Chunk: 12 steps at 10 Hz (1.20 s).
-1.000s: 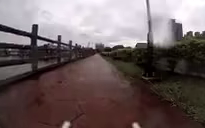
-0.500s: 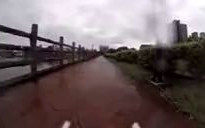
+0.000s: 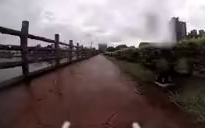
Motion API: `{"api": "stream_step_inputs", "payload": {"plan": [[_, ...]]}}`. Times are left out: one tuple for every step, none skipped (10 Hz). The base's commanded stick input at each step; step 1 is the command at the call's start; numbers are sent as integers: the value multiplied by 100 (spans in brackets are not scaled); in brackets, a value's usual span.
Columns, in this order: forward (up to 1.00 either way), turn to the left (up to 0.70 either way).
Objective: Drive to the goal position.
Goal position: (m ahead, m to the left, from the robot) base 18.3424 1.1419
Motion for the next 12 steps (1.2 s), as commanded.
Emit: {"api": "stream_step_inputs", "payload": {"plan": [[50,0],[50,23],[50,48],[50,50],[50,26],[50,1],[50,4],[50,2],[50,1],[50,0],[50,0],[50,0]]}}
